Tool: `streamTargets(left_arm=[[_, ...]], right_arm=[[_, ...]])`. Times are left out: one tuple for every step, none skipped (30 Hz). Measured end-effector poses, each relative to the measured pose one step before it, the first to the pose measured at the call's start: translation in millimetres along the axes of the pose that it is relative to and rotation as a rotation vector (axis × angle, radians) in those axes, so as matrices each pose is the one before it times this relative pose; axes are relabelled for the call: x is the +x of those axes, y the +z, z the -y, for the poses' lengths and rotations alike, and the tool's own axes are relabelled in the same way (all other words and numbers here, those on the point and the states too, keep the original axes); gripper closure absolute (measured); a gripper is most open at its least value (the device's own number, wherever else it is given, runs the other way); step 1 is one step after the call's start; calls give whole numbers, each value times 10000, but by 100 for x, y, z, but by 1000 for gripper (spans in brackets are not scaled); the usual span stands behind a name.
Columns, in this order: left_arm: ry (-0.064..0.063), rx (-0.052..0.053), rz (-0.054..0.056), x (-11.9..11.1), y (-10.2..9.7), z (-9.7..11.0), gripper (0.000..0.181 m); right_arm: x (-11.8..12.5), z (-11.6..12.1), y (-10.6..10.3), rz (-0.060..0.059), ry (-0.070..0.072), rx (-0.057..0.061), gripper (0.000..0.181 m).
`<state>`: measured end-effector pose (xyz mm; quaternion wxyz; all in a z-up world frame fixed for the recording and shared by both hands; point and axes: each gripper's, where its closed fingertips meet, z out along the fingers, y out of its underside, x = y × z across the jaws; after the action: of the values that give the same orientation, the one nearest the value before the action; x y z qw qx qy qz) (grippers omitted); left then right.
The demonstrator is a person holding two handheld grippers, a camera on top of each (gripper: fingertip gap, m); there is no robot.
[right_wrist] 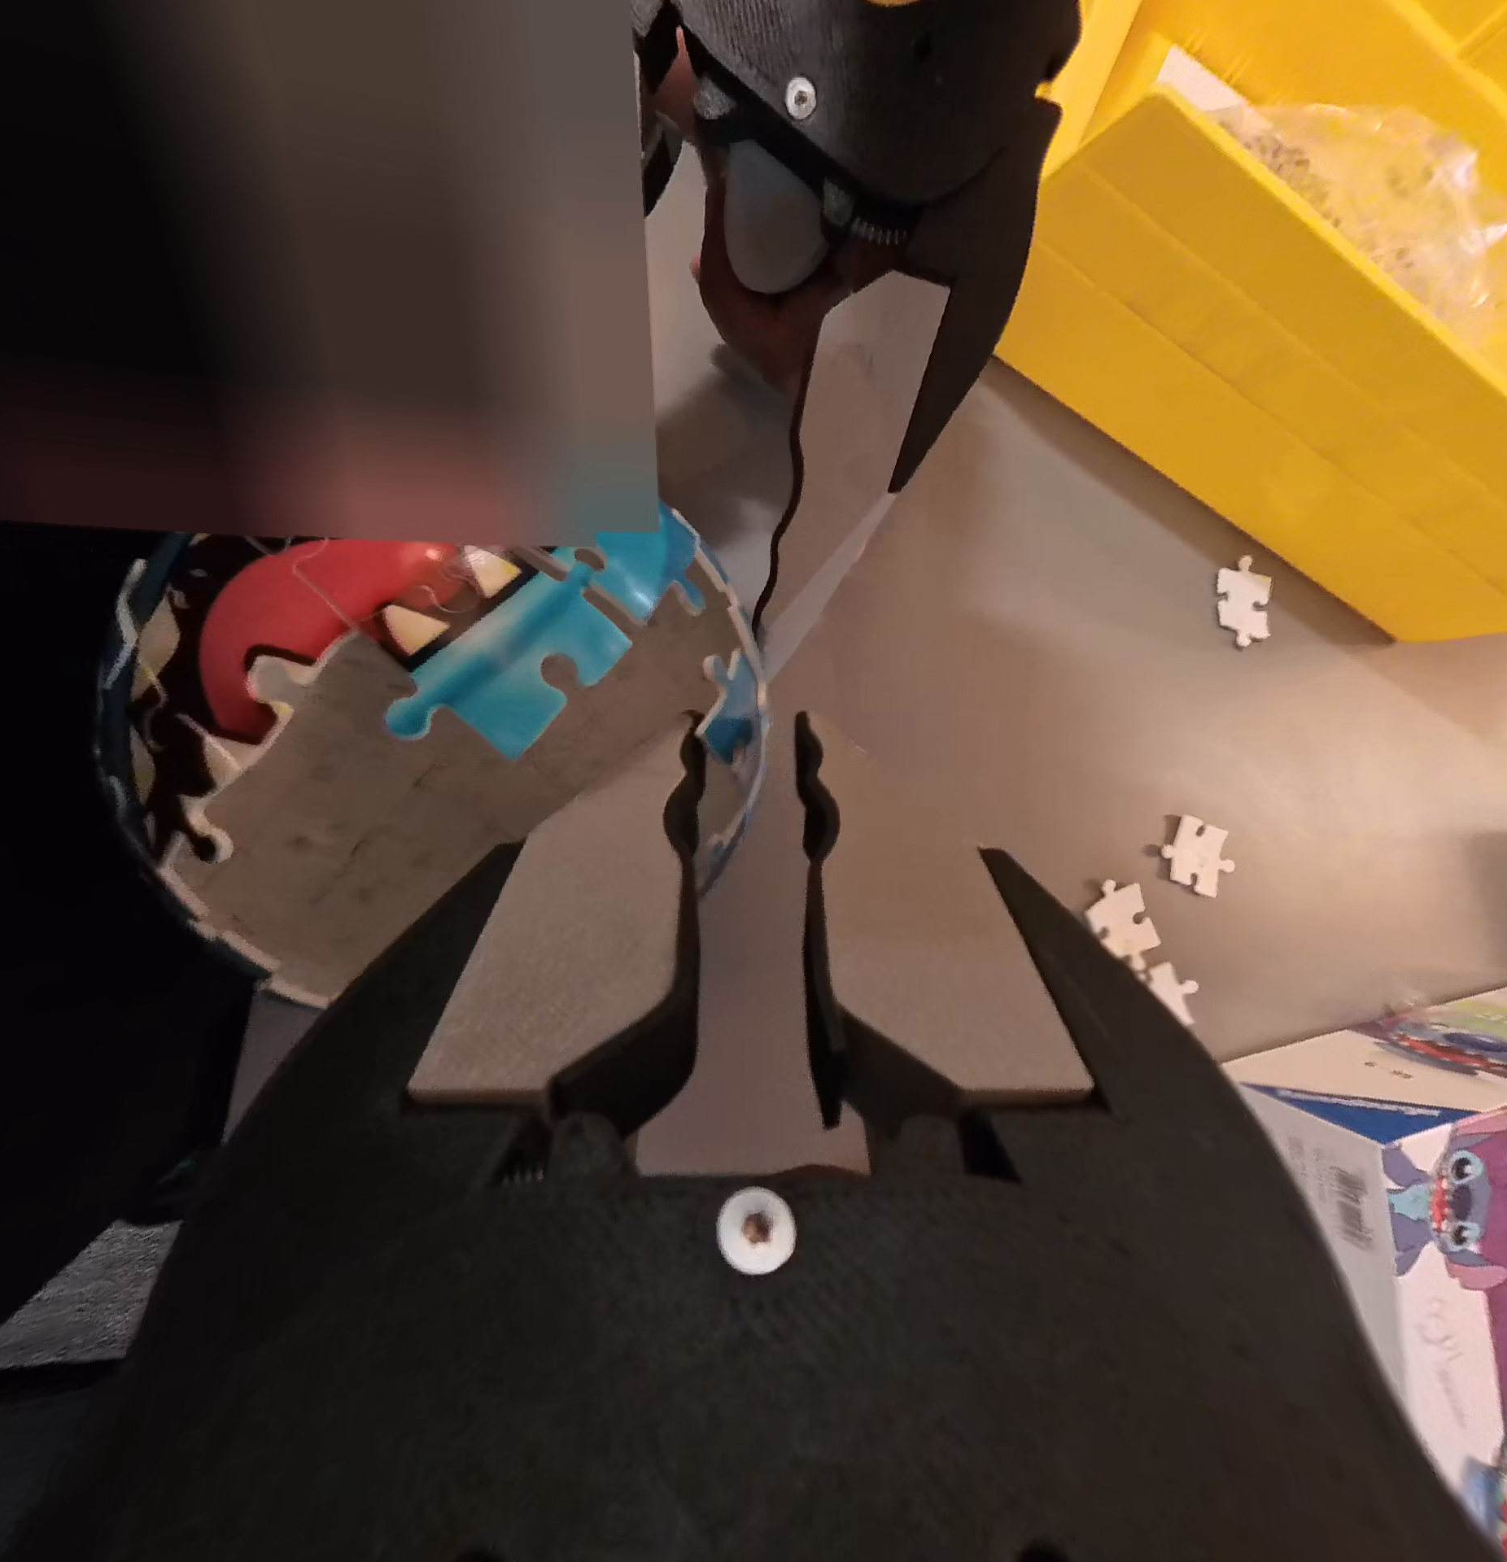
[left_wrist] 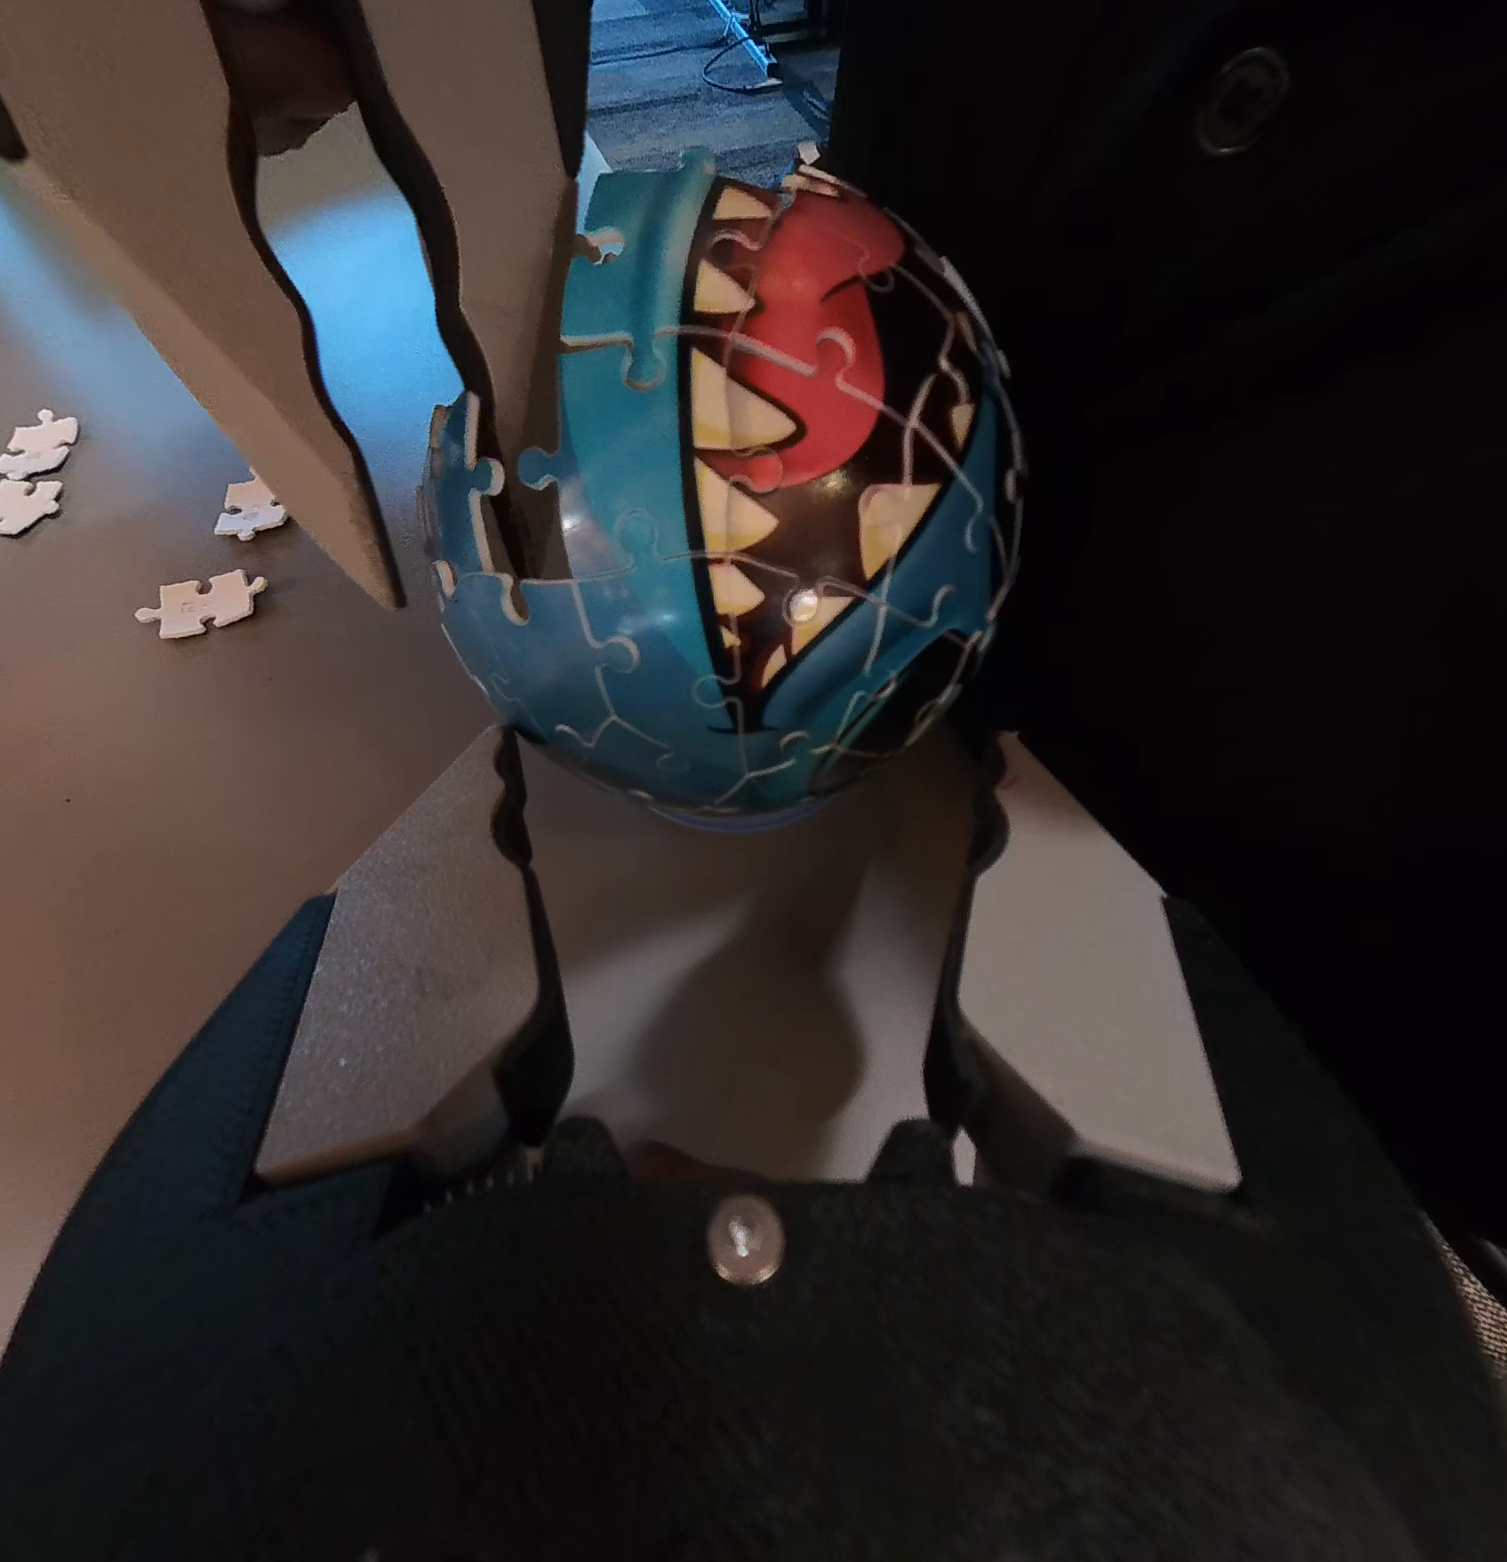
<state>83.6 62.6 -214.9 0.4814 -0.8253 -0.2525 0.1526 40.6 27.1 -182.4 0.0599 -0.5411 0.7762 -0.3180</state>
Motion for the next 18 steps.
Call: streamTargets(left_arm=[[-2,-4,-2,4,2,-14,76],[-6,4,4,1,-10,-2,76],[-6,3,1,3,2,5,76],[-2,0,3,19,-3,-2,76],[0,2,2,6,-3,1,76],[-5,5,-1,-2,-4,2,76],[-7,5,0,-1,-3,3,76],[0,3,4,-2,-5,-11,76],[0,7,2,0,-8,2,76],[-8,7,-6,-3,-12,-11,76],[-11,1,-5,1,3,-9,76],[-3,6,2,-20,-6,2,76],[-3,7,-3,-13,0,-4,76],[-2,1,-3,-9,-1,1,76],[-2,0,1,-16,14,-4,76],[-4,1,-1,-1,-6,-2,76],[-2,0,4,11,2,1,76],[6,-8,11,0,4,-6,76]], right_arm=[[22,43,30,-33,-129,3,164],[-68,52,62,39,-84,5,165],[-34,87,47,2,-83,32,167],[20,101,22,-37,-107,43,167],[10,101,-18,-32,-116,32,169],[24,67,-32,-42,-96,12,170],[40,52,-59,-46,-68,16,170],[-12,80,-56,-14,-49,37,170],[3,60,-60,-19,-24,32,171],[30,12,-52,-28,-10,9,171],[1,-7,-26,-9,-13,0,172],[-5,-1,-8,1,-20,1,173],[7,-3,12,-11,-27,2,173],[14,4,16,-15,-29,7,174],[4,14,10,-9,-23,10,174],[14,9,1,-9,-14,7,175],[7,-2,-1,-3,1,5,175],[-4,3,5,5,13,7,175]])
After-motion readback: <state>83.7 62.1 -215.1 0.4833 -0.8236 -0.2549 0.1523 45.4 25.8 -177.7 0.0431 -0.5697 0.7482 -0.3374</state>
